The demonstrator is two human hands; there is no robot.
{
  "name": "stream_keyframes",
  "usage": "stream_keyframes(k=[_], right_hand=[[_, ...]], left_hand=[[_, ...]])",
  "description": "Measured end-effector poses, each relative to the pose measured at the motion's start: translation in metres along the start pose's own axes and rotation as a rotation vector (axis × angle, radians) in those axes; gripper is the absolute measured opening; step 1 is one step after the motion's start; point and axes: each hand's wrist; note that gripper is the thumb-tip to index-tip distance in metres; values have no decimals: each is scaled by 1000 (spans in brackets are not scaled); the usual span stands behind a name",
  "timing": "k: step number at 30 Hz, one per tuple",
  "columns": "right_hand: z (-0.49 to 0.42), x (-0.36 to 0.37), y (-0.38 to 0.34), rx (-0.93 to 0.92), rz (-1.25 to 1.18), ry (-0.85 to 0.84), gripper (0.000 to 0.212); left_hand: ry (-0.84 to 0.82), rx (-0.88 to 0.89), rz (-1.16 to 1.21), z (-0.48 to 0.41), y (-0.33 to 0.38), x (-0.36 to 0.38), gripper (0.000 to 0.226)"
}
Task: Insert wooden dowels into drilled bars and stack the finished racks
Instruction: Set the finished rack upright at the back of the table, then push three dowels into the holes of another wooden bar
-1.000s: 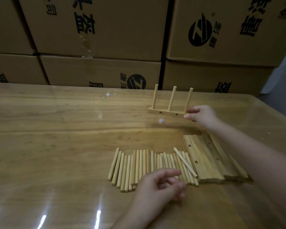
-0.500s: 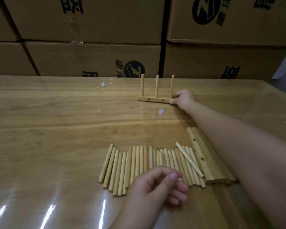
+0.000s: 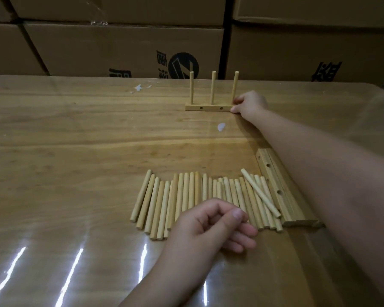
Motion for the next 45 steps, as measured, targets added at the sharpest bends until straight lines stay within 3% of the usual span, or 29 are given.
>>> stream_keyframes(k=[16,23,30,35,41,45], right_hand=[[-10,6,1,-67,17,20,39],[-9,7,4,-82,-7,13,39],[18,-17,1,25,-170,-52,59],[86,-65,-3,-2,-437,-81,46],[207,-98,14,-153,-370,-125,21],[259,-91,43,-266,-134,5,12]], left_hand=[[2,-12,-42,0,-2,0,11],[-6,-42,-35,-1,1,1,22],[7,-29,-56,0,0,4,24],[15,-23,-87,1,-1,3,24],[43,-30,-165,4,1,7,15],[38,-26,-223,6,4,6,16]])
Point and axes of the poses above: each hand's wrist, its own z-axis away from the middle knuckle, its own x-axis out of the palm, y = z × x, and after that the axes turned 12 degrees about -z, right-handed
